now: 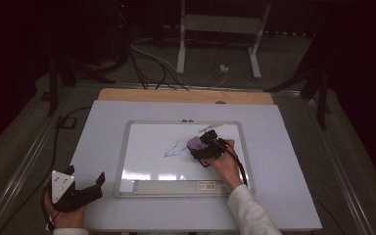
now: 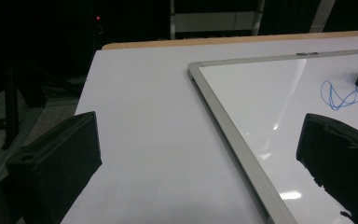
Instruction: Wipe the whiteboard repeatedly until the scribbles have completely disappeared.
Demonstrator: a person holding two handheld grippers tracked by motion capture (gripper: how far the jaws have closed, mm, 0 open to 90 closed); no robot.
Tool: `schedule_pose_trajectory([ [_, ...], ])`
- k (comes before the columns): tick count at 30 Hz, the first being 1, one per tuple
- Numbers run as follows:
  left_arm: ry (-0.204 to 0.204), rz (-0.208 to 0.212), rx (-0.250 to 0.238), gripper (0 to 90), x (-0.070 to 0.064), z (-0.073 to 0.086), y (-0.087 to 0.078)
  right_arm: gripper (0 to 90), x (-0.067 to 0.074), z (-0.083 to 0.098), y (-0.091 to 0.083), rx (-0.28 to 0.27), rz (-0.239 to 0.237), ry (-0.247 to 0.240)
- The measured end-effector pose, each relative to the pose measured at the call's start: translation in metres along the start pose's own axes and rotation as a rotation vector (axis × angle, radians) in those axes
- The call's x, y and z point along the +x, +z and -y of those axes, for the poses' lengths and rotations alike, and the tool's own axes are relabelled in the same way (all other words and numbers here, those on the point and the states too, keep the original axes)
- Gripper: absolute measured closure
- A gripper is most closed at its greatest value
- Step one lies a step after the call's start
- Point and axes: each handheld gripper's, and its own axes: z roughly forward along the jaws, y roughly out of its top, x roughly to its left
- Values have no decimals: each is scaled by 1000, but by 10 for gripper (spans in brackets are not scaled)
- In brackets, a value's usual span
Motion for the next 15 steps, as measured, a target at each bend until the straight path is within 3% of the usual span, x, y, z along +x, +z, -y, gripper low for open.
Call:
schedule_pose_trajectory([
  [3, 1, 2, 3, 5, 0, 0, 1, 408, 5, 1, 2, 6, 9, -27],
  [10, 2, 3, 1, 5, -1, 0, 1, 411, 42, 5, 1, 33, -138, -215],
  [12, 2, 3, 3, 5, -1, 0, 1, 411, 45, 5, 0, 37, -136, -229],
  [15, 3, 3, 0, 5, -1, 0, 0, 411, 39, 3, 2, 36, -121, -199],
])
